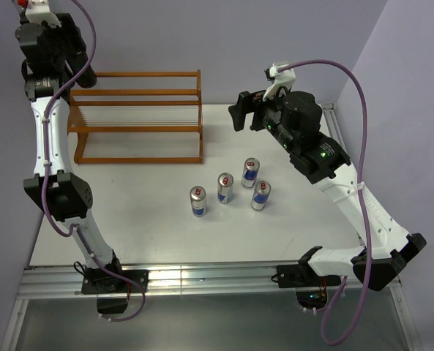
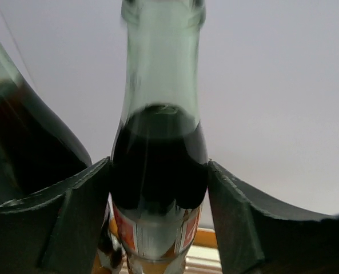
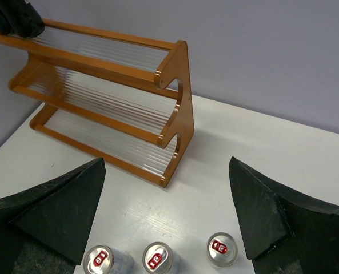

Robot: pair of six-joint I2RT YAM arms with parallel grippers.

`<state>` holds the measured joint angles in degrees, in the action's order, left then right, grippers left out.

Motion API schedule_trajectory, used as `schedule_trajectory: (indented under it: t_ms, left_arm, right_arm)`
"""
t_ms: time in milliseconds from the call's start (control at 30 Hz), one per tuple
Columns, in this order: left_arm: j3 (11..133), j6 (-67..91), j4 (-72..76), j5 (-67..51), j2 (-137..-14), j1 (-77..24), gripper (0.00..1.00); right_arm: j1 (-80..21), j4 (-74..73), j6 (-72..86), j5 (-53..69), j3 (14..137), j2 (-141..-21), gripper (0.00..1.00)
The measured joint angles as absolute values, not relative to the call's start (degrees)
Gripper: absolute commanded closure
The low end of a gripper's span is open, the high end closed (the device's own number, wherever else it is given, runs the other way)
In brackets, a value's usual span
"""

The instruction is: Place and organize the beverage onto the shelf

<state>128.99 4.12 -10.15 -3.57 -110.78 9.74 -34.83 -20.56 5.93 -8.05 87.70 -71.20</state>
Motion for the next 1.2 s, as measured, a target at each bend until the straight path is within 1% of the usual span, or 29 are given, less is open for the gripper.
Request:
schedule_trajectory:
  t_ms: [133, 267, 467, 567, 600, 800, 1000, 1200]
  left_arm:
    - [128.73, 4.19, -7.68, -3.64, -109.86, 9.72, 0.22]
    - [128.73, 4.36, -4.97, -3.7, -107.15, 9.72, 0.21]
    - [127.81, 4.34, -2.04, -3.62, -102.83, 9.72, 0.17]
    - [127.57, 4.54, -1.48, -3.57, -102.04, 9.72, 0.07]
    - [127.48, 4.71, -1.45, -3.57, -101.89, 9.72, 0.01]
    - [125.4, 5.98, -3.6, -2.87, -99.92, 9.72, 0.0]
    - [124.53, 10.33, -11.99, -1.45, -94.35, 9.65, 0.0]
    - [111.81, 17.56, -19.33, 0.32, -79.92, 8.23, 0.0]
  right_arm:
    - [-34.83, -20.58, 6.15, -7.84, 87.7, -71.2, 0.05]
    - [-34.83, -20.58, 6.26, -7.51, 87.7, -71.2, 0.05]
    - [-34.83, -20.6, 6.42, -6.96, 87.72, -71.2, 0.05]
    - [-34.83, -20.62, 6.55, -6.76, 87.74, -71.22, 0.04]
    - [-34.83, -20.62, 6.57, -6.7, 87.74, -71.29, 0.04]
    - [-34.83, -21.19, 6.96, -6.33, 88.12, -72.27, 0.01]
    - [-34.83, -23.22, 9.3, -6.52, 88.23, -74.19, 0.0]
    - [-34.83, -29.71, 12.88, -10.7, 88.27, -76.62, 0.0]
